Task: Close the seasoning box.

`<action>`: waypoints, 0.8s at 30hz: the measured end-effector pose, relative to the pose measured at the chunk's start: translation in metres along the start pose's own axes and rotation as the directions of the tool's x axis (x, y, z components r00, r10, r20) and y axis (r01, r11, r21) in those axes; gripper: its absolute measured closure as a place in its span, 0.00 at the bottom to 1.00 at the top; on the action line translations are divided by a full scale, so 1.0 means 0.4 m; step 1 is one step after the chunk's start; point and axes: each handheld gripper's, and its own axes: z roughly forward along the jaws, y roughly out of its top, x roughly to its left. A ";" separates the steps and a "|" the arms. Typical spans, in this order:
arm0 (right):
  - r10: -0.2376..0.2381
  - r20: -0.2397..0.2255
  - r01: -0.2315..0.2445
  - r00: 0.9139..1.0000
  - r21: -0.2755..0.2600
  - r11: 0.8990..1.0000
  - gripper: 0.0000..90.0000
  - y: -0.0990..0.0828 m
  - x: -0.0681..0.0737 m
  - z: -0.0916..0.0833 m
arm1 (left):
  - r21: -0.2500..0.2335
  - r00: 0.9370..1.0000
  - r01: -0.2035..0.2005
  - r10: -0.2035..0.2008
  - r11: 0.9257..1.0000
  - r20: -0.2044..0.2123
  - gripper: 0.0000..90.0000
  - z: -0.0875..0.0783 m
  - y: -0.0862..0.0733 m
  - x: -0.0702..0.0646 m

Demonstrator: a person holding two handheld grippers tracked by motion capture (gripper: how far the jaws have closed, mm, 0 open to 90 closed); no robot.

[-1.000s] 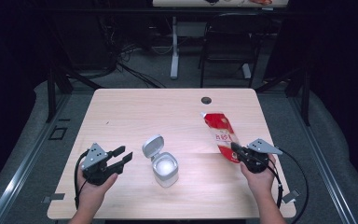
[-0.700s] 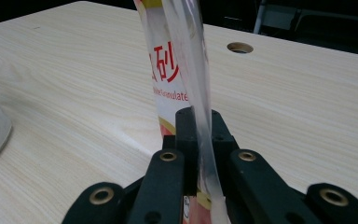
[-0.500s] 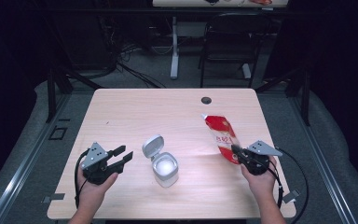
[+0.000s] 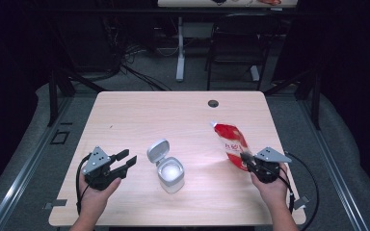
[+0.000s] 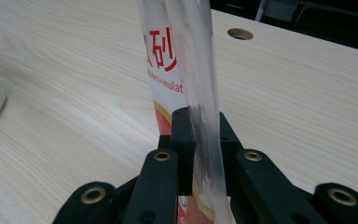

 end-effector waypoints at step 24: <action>0.034 -0.006 -0.033 0.999 0.027 0.999 0.87 -0.020 -0.023 -0.007 | 0.006 1.000 -0.003 0.003 1.000 0.005 0.66 0.003 0.000 -0.003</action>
